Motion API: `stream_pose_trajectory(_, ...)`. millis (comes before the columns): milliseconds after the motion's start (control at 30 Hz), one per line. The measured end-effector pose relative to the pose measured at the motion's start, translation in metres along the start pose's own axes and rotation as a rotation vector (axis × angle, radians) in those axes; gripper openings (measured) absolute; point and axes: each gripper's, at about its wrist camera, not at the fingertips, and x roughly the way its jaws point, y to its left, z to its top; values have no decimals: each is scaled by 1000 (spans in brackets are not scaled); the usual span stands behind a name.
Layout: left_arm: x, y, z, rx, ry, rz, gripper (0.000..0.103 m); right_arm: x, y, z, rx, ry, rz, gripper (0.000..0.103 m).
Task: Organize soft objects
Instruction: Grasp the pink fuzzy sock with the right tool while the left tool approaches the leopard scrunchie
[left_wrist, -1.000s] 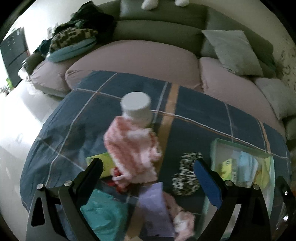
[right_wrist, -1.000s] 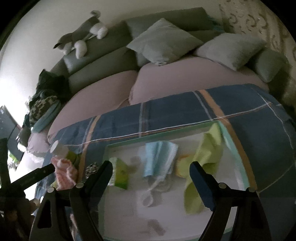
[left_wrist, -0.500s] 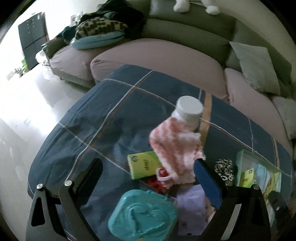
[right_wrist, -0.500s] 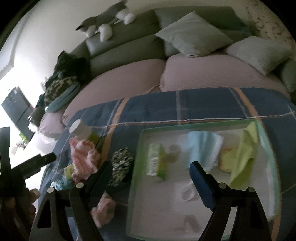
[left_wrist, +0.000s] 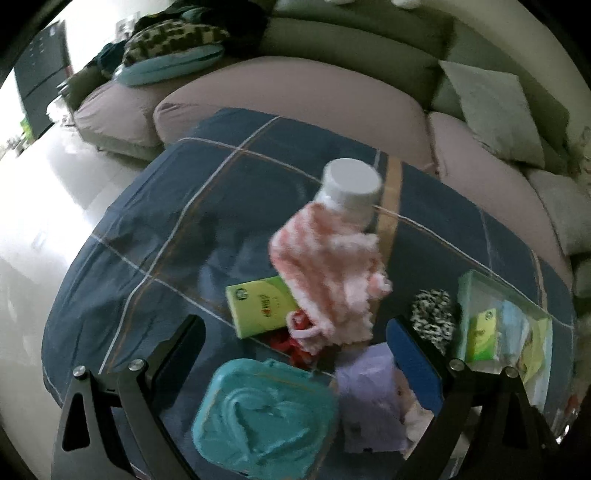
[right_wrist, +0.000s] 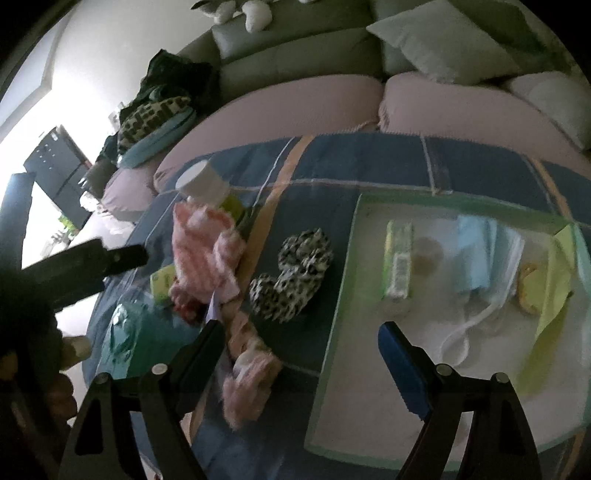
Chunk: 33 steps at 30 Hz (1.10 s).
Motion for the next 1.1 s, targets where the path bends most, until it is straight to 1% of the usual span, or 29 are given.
stream_pose_trajectory(100, -3, -10, -2, 21, 1, -47, 98, 5, 5, -9, -21, 24, 6, 85)
stream_pose_trajectory(367, -10, -41, -10, 88, 15, -121, 98, 12, 10, -29, -57, 72, 40, 65)
stream_pose_trajectory(433, -8, -44, -11, 86, 31, -135, 98, 13, 9, -30, -52, 79, 60, 56)
stream_pose_trajectory(467, -6, -46, -11, 88, 38, -138, 98, 13, 9, -31, -52, 80, 69, 54)
stream_pose_trajectory(533, -2, -47, -12, 91, 44, -126, 98, 14, 10, -31, -55, 81, 86, 54)
stream_pose_trajectory(633, 6, -46, -12, 80, 62, -111, 98, 17, 11, -32, -52, 94, 115, 49)
stream_pose_trajectory(833, 12, -43, -12, 69, 66, -94, 98, 30, 16, -35, -52, 132, 150, 49)
stream_pose_trajectory(900, 14, -42, -12, 65, 71, -90, 98, 36, 15, -37, -48, 147, 153, 49)
stream_pose_trajectory(967, 16, -41, -12, 62, 76, -86, 98, 42, 15, -38, -41, 160, 151, 41)
stream_pose_trajectory(1100, 17, -41, -11, 60, 78, -84, 98, 46, 12, -39, -23, 163, 157, 41)
